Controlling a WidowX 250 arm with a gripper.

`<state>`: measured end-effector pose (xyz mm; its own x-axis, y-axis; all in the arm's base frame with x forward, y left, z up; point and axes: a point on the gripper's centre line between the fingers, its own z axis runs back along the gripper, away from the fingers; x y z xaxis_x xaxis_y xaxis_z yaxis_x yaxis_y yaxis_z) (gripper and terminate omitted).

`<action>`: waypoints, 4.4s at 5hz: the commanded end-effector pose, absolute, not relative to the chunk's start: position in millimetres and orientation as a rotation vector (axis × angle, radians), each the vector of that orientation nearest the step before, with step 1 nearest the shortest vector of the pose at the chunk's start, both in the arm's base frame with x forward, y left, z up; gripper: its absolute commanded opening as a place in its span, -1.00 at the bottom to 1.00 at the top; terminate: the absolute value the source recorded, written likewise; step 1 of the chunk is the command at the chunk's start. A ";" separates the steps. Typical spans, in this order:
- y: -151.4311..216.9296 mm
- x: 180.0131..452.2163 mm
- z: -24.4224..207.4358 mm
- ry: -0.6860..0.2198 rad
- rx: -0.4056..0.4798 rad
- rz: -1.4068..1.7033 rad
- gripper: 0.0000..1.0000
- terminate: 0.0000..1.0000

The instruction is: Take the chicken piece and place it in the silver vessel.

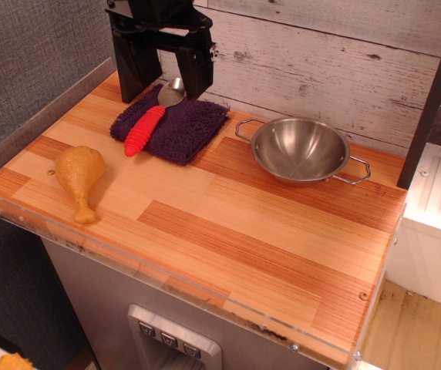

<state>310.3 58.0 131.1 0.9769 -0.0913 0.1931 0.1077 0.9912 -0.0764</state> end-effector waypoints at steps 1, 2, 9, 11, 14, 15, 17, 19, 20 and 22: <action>58.0 310.3 131.1 -0.190 -0.087 -0.100 1.00 -1.00; 77.1 284.5 121.0 -0.164 -0.054 -0.067 1.00 -1.00; 144.8 228.3 31.3 -0.185 0.023 0.359 1.00 -1.00; 140.1 234.9 12.7 -0.144 0.045 0.348 1.00 -1.00; 132.9 230.7 26.4 -0.154 0.063 0.300 -1.00 -1.00; 132.9 227.4 40.6 -0.171 0.062 0.270 -1.00 -1.00; 89.6 255.9 83.6 -0.176 0.046 0.055 -1.00 -1.00; 21.2 308.6 84.3 -0.179 0.032 -0.107 -1.00 -1.00; 3.7 326.3 74.3 -0.160 0.016 -0.133 -1.00 -1.00; -22.6 355.7 72.4 -0.157 -0.013 -0.196 -1.00 -1.00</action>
